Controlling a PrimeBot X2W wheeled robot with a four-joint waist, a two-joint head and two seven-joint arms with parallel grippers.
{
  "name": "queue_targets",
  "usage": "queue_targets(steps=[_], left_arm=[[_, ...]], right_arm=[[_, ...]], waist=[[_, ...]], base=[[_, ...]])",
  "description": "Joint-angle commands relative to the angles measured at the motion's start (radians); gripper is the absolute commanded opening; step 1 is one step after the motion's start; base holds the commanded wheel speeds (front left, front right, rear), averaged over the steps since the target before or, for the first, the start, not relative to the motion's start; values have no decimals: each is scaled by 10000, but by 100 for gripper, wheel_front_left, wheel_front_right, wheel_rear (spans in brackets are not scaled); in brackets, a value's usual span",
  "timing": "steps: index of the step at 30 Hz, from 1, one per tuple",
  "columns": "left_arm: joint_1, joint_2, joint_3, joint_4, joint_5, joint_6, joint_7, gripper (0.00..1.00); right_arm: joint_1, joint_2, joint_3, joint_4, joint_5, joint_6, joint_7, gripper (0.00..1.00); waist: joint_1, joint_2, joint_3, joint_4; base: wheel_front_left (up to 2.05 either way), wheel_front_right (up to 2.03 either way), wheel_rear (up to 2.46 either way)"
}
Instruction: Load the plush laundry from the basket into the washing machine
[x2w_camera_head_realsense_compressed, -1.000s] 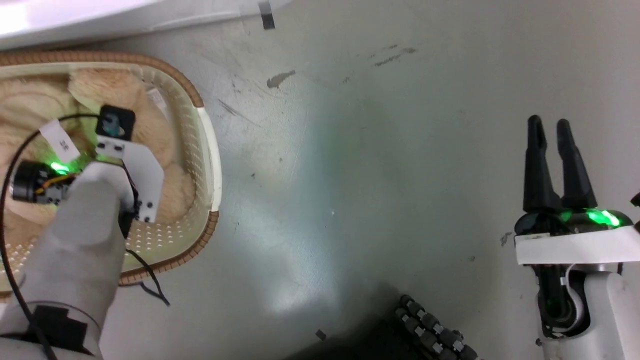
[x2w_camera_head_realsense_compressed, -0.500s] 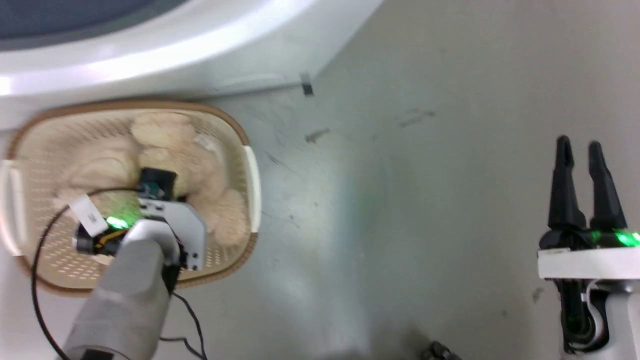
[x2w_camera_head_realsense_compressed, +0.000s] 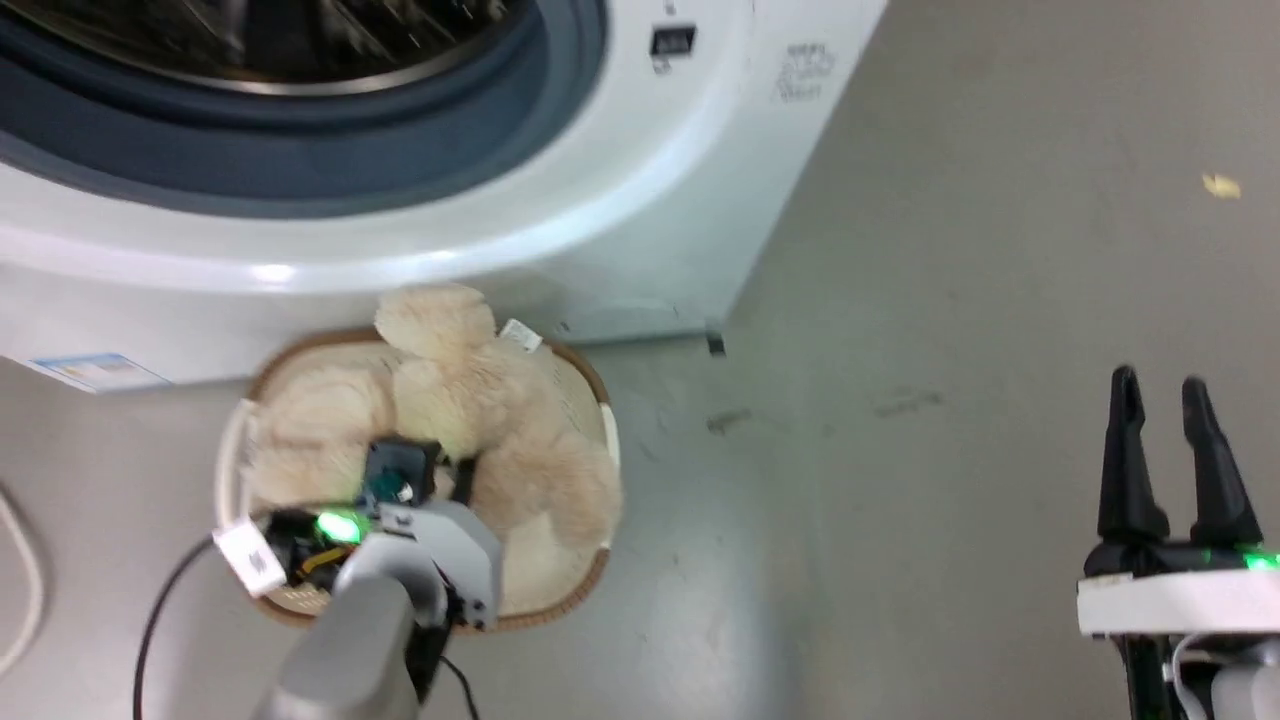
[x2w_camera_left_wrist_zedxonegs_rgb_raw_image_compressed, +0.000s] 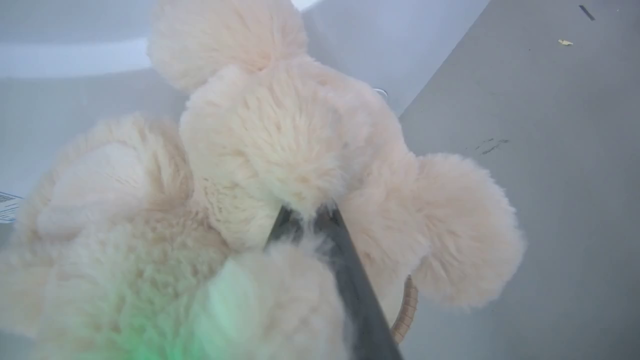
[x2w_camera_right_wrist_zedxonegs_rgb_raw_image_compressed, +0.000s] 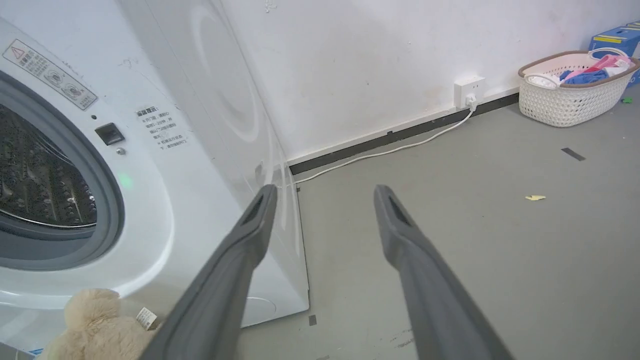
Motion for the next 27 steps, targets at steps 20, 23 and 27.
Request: queue_targets(steps=[20,23,27], left_arm=[[3510,162,1033,-8243,1598,1014,-96,0],[3119,355,1233,-8661,1761,991,-96,0],[2128,746,1486,-8910,1970,879,-97,0]], right_arm=[[1064,22,53,-237,-320,6,-42,100],[926,22,90,-265,-246,6,-42,100],[616,22,182,-287,-154,6,-42,100]], waist=[[1,-1,-1858,742],[1,-1,-1500,645],[1,-1,-828,416]], base=[[0,0,0],[0,0,0],[0,0,0]])
